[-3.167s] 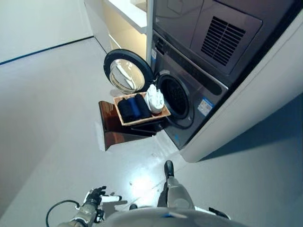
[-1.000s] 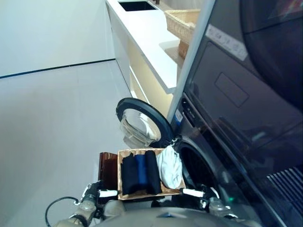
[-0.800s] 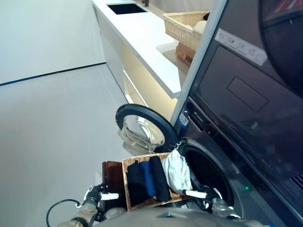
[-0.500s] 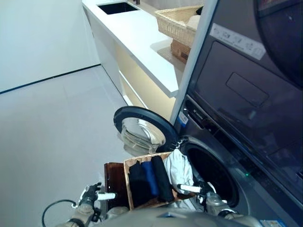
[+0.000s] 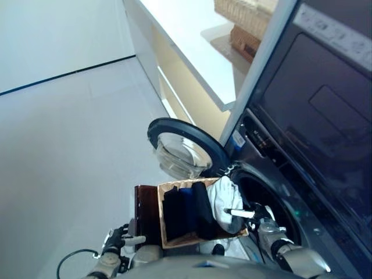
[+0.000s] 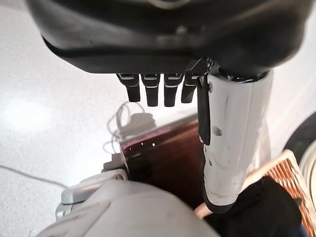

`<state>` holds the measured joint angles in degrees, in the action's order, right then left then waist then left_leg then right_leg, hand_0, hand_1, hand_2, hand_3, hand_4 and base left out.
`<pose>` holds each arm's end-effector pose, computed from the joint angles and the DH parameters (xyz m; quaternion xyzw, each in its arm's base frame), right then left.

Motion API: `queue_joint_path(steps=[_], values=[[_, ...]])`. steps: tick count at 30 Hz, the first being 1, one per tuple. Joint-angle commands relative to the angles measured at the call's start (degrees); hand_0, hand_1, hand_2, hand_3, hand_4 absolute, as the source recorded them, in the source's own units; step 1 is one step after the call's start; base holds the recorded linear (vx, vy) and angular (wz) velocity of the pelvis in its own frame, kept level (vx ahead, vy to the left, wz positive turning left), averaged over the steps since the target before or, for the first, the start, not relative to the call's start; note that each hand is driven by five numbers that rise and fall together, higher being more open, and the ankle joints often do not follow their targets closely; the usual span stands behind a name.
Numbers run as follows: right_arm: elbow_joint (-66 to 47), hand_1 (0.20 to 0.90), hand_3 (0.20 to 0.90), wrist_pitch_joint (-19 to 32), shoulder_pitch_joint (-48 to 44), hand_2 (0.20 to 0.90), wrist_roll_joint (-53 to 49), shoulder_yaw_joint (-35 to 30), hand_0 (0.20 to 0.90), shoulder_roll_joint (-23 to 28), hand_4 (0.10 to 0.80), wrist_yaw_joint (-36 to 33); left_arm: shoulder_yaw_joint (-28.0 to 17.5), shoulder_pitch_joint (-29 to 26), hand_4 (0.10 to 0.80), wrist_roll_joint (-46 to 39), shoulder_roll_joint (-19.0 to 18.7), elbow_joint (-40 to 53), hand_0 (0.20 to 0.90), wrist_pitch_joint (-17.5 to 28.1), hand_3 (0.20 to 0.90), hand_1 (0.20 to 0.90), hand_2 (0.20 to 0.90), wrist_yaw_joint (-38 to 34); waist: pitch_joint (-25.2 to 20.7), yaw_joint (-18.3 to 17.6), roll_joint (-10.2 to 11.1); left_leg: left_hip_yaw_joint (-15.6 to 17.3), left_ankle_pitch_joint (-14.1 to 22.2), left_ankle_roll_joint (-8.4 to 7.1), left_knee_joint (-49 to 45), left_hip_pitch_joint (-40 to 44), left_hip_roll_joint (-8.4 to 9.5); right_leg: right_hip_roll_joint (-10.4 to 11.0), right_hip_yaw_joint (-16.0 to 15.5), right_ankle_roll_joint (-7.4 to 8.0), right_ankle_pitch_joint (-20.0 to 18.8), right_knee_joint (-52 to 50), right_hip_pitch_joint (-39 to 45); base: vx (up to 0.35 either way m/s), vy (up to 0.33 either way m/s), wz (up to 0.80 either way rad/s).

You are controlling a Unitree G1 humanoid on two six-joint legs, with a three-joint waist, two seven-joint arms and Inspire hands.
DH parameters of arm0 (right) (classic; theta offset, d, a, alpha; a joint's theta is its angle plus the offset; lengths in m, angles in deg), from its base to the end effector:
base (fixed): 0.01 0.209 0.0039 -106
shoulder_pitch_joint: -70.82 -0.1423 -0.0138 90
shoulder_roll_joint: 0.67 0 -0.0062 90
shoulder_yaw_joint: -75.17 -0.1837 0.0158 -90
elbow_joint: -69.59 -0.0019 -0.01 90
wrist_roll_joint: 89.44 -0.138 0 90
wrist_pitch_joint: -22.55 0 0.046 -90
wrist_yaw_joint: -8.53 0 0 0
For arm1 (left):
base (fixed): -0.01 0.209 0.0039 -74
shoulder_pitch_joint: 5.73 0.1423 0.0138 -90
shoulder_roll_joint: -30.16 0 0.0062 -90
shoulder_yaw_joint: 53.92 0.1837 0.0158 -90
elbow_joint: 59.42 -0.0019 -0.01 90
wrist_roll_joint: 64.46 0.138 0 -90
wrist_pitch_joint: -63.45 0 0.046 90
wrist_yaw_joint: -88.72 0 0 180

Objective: Pick up the clothes and place them into the washing machine

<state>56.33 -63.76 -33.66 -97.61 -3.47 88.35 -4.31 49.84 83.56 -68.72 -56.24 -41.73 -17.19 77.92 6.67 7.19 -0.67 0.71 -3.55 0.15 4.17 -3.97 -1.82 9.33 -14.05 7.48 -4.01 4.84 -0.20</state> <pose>0.1474 -0.2267 -0.0936 -0.1780 0.4736 -0.1261 0.8533 0.0762 0.2098 -0.1167 0.1757 0.5072 0.0575 0.8418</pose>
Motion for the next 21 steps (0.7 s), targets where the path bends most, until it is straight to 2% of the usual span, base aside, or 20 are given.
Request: queue_joint_path(steps=[1,9,13,19,20,21], values=[[-1.2,0.900,0.900,1.3,-7.4,0.900,0.0,1.1,0.900,1.7,0.800,-4.3,0.0,-5.8,0.800,-3.5,-2.4,-0.4,0.900,3.3,0.900,0.900,0.900,-3.7,4.4,1.4,0.9,-4.1,-2.2,-2.65,-1.0,-6.9,1.53,3.3,1.6,0.62,1.9,-1.7,-0.6,-0.202,0.035,0.14],[-1.8,0.900,0.900,0.9,-15.9,0.900,-2.5,2.0,0.900,3.7,0.800,-9.7,-0.2,-8.3,0.800,-9.3,-2.5,1.5,0.900,5.7,0.900,0.900,0.900,-8.0,10.1,1.9,-1.9,-4.4,-2.8,-2.37,-7.6,-19.2,2.68,4.7,3.3,-0.35,1.3,-8.8,-13.5,-0.160,0.041,0.07],[-1.3,0.900,0.900,0.5,-19.9,0.900,-3.0,2.3,0.900,4.8,0.800,-11.8,-0.4,-8.6,0.800,-10.8,-2.7,1.9,0.900,6.3,0.900,0.900,0.900,-9.5,11.3,2.8,-2.5,-3.8,-2.7,-2.31,-9.6,-23.6,2.85,4.5,4.7,-0.61,1.5,-11.0,-18.1,-0.085,0.035,-0.03],[-0.5,0.900,0.900,-0.2,-22.8,0.900,-2.1,3.3,0.900,6.1,0.800,-13.2,0.1,-9.5,0.800,-11.8,-2.8,1.5,0.900,6.9,0.900,0.900,0.900,-11.0,12.0,3.3,-3.1,-3.7,-3.4,-2.41,-9.7,-26.4,2.96,4.7,4.9,-0.62,1.3,-12.0,-21.2,-0.030,0.032,-0.06],[0.5,0.455,0.455,-0.6,-23.8,0.455,-1.7,3.4,0.455,6.6,0.482,-13.9,0.3,-9.7,0.800,-11.9,-2.6,1.9,0.900,7.0,0.900,0.900,0.900,-11.6,12.1,3.6,-3.4,-3.9,-3.7,-2.46,-9.3,-26.5,3.07,4.7,4.7,-0.62,1.2,-12.0,-21.5,0.009,0.031,0.04],[1.0,0.455,0.455,-0.7,-24.2,0.455,-1.4,3.5,0.455,7.0,0.482,-14.1,0.3,-9.8,0.800,-11.8,-2.5,1.9,0.900,7.0,0.900,0.900,0.900,-11.8,12.1,3.8,-3.5,-3.8,-3.8,-2.46,-9.1,-26.3,3.11,4.8,4.7,-0.60,1.2,-11.8,-21.4,0.009,0.031,0.05]])
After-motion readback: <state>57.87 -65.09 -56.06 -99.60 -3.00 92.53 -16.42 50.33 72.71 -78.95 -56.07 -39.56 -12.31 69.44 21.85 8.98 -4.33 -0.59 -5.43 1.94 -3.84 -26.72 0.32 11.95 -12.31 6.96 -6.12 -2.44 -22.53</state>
